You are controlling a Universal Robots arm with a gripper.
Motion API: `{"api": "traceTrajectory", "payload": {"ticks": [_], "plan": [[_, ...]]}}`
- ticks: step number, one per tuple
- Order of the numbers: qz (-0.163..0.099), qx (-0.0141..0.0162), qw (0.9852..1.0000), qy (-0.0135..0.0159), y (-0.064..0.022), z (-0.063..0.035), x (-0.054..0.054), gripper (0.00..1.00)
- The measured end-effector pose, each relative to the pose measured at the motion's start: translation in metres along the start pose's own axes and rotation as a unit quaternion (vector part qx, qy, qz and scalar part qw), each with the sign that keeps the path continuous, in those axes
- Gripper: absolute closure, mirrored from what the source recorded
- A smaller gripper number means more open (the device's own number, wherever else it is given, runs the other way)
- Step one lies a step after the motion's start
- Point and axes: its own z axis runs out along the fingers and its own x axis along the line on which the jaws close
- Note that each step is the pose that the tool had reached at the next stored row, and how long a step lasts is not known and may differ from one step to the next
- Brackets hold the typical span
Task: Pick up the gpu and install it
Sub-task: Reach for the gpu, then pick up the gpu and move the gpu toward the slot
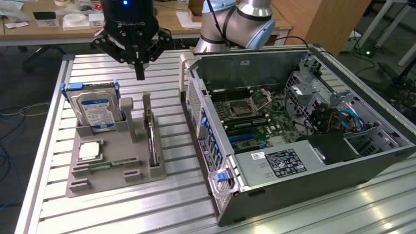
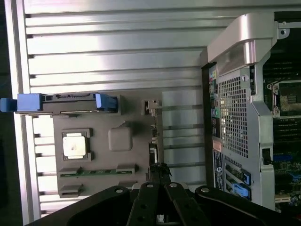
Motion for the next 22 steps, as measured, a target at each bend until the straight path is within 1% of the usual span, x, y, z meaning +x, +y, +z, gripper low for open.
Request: {"api": "traceTrajectory", "payload": {"ticks": [18,19,20,22], "plan": [[0.0,0.0,1.0,0.0,-0.0001,-0.0001,0.0013,0.89],[0.0,0.0,1.0,0.0,-0.0001,-0.0001,0.0013,0.83],[0.0,0.0,1.0,0.0,-0.0001,-0.0001,0.0013,0.83],[0.0,0.0,1.0,0.0,-0.0001,-0.0001,0.0013,0.71]]}}
